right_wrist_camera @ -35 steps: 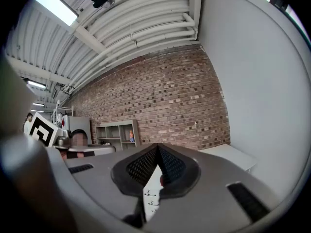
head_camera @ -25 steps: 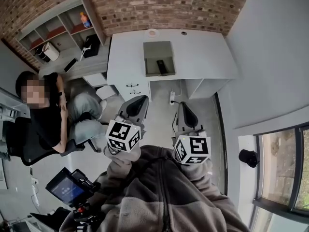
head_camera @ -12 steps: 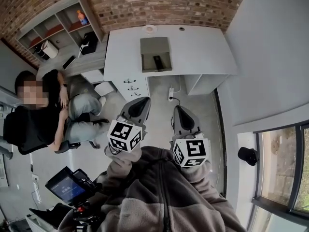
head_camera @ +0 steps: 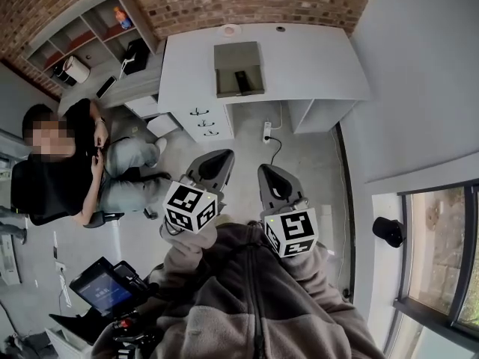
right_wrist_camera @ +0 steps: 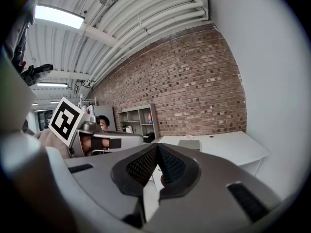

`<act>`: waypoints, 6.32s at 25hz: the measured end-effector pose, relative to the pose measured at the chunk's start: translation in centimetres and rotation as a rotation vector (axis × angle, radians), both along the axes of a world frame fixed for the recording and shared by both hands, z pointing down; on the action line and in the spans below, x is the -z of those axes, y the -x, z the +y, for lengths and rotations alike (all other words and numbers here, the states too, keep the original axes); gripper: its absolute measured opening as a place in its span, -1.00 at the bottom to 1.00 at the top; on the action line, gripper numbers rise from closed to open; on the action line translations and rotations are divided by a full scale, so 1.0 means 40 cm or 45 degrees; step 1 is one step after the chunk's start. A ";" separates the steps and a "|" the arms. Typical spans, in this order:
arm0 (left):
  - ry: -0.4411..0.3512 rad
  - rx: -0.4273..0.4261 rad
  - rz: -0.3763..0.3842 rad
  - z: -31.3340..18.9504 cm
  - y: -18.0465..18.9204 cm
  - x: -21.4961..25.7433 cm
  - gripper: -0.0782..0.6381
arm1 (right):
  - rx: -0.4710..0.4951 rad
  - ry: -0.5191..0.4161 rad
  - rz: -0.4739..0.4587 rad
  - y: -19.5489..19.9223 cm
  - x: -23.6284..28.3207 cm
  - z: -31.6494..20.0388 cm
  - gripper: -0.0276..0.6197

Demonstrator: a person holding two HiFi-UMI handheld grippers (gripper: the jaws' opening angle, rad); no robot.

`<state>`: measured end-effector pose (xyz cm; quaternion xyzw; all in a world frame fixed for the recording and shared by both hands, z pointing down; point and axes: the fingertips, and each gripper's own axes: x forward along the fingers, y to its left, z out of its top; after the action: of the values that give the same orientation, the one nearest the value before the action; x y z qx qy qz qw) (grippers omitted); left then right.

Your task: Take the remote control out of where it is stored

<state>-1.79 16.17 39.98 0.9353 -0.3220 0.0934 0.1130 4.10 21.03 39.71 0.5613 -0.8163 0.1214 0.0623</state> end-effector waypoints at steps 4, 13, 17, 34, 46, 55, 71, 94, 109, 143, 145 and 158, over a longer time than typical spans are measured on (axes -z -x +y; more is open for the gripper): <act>-0.006 0.000 -0.033 -0.001 -0.005 -0.007 -0.76 | 0.006 0.016 -0.012 -0.010 -0.012 -0.008 -0.91; 0.039 0.046 -0.036 -0.094 0.031 -0.050 -0.76 | -0.033 0.092 0.004 -0.007 -0.061 -0.070 -0.91; 0.046 -0.015 0.002 -0.161 -0.019 -0.041 -0.76 | -0.101 0.116 0.031 -0.048 -0.059 -0.116 -0.91; 0.144 -0.065 0.026 -0.681 0.004 -0.078 -0.76 | -0.148 0.227 0.118 -0.004 -0.084 -0.645 -0.91; 0.240 -0.088 0.014 -0.843 0.040 -0.135 -0.76 | -0.164 0.343 0.109 0.039 -0.135 -0.797 -0.91; 0.364 0.028 -0.024 -0.886 0.097 -0.231 -0.76 | -0.113 0.448 0.110 0.046 -0.244 -0.843 -0.91; 0.624 0.172 -0.165 -0.914 0.095 -0.520 -0.76 | -0.139 0.753 0.118 -0.068 -0.572 -0.931 -0.83; 0.786 0.222 -0.218 -0.920 0.133 -0.649 -0.76 | -0.203 1.143 0.207 -0.089 -0.900 -1.016 -0.11; 0.783 0.252 -0.208 -0.945 0.174 -0.639 -0.76 | -0.217 1.147 0.297 -0.097 -0.902 -1.033 -0.16; 0.061 0.171 0.049 -1.051 -0.012 -0.002 -0.76 | -0.256 0.029 0.144 -0.144 0.019 -1.047 -0.17; 0.004 0.162 0.058 -1.054 -0.024 0.042 -0.76 | -0.255 -0.024 0.139 -0.147 0.059 -1.051 -0.17; -0.221 0.148 0.087 -1.067 -0.064 0.212 -0.76 | -0.253 -0.220 0.149 -0.181 0.204 -1.069 -0.17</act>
<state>0.77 -26.51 31.50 0.9239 -0.3787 0.0266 0.0478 11.34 -21.75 31.53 0.6489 -0.7590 0.0232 0.0487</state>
